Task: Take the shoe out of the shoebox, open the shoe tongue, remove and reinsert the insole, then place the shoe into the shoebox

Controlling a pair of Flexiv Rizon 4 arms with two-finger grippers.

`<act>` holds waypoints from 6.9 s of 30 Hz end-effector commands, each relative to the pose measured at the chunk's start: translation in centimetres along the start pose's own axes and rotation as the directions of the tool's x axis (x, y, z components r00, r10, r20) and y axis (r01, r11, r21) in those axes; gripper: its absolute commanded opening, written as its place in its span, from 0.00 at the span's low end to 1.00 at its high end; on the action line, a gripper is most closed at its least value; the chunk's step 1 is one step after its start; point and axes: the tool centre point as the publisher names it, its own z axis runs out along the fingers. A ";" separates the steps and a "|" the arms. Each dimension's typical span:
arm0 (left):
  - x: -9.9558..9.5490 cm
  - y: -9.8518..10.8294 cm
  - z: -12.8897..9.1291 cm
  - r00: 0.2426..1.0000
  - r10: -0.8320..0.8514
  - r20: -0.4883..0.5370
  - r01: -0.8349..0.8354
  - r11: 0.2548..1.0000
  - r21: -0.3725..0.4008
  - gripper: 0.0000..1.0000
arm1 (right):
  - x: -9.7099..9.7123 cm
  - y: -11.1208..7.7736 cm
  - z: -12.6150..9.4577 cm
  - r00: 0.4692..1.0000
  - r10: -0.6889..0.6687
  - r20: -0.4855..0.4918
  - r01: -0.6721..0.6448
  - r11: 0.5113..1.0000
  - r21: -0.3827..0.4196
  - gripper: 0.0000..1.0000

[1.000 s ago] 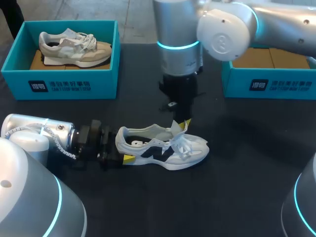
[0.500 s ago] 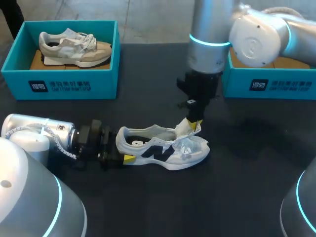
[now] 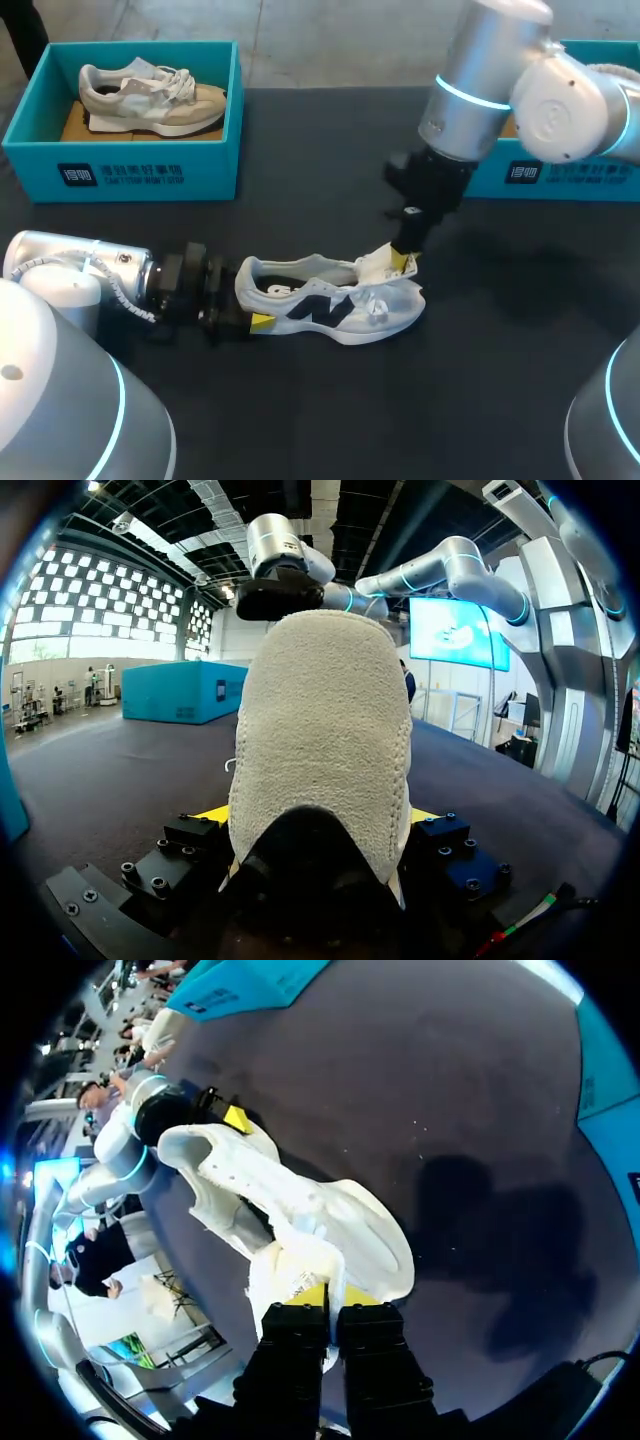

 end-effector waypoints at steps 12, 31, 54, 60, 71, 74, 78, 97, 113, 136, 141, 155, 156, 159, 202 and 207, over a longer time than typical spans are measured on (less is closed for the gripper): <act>0.2 0.5 0.2 1.000 0.000 0.004 0.000 1.000 0.001 0.00 | 4.3 -2.3 -5.5 0.989 0.073 0.129 -0.061 0.994 -0.095 1.00; 0.2 0.5 0.2 1.000 0.000 0.004 0.000 1.000 0.001 0.00 | 15.2 -0.5 -10.0 0.868 0.148 0.474 -0.113 0.988 -0.103 1.00; 0.2 0.5 0.2 1.000 0.000 0.004 0.000 1.000 0.001 0.00 | 21.8 4.1 -7.4 0.756 -0.255 0.603 0.370 0.926 -0.072 0.00; 0.2 0.5 0.2 1.000 0.000 0.004 0.000 1.000 0.001 0.00 | 21.0 3.8 -7.2 0.688 -0.474 0.549 0.520 0.850 0.081 0.00; 0.2 0.5 0.2 1.000 0.000 0.004 0.000 1.000 0.001 0.00 | 20.1 2.9 -7.2 0.640 -0.684 0.349 0.671 0.720 0.180 0.00; 0.2 0.5 0.2 1.000 0.000 0.004 0.000 1.000 0.001 0.00 | 20.1 2.9 -7.2 0.640 -0.684 0.349 0.671 0.720 0.180 0.00; 0.2 0.5 0.2 1.000 0.000 0.004 0.000 1.000 0.001 0.00 | 20.1 2.9 -7.2 0.640 -0.684 0.349 0.671 0.720 0.180 0.00; 0.2 0.5 0.2 1.000 0.000 0.004 0.000 1.000 0.001 0.00 | 17.0 3.7 -3.1 0.458 -0.640 0.617 0.581 0.741 0.337 0.00; 0.2 0.5 0.2 1.000 0.000 0.004 0.000 1.000 0.001 0.00 | 14.8 5.0 -1.8 0.515 -0.644 0.566 0.543 0.756 0.366 0.00; 0.2 0.5 0.2 1.000 0.000 0.004 0.000 1.000 0.001 0.00 | 12.3 7.1 3.9 0.403 -0.677 0.615 0.597 0.704 0.384 0.00; 0.2 0.5 0.2 1.000 0.000 0.004 0.000 1.000 0.001 0.00 | 11.1 7.9 5.0 0.410 -0.692 0.594 0.606 0.694 0.390 0.00; 0.2 0.5 0.2 1.000 0.000 0.004 0.000 1.000 0.001 0.00 | 8.1 9.0 7.2 0.385 -0.699 0.602 0.640 0.673 0.371 0.00; 0.2 0.5 0.2 1.000 0.000 0.004 0.000 1.000 0.001 0.00 | 8.0 9.0 7.3 0.381 -0.699 0.605 0.644 0.670 0.369 0.00; 0.2 0.5 0.2 1.000 0.000 0.004 0.000 1.000 0.001 0.00 | 7.3 9.1 7.5 0.385 -0.701 0.600 0.644 0.670 0.369 0.00; 0.2 0.5 0.2 1.000 0.000 0.004 0.000 1.000 0.001 0.00 | 5.0 6.6 8.1 0.401 -0.643 0.652 0.624 0.713 0.319 0.37; 0.2 0.5 0.2 1.000 0.000 0.004 0.000 1.000 0.001 0.00 | 4.5 7.1 8.5 0.408 -0.656 0.635 0.635 0.704 0.319 0.38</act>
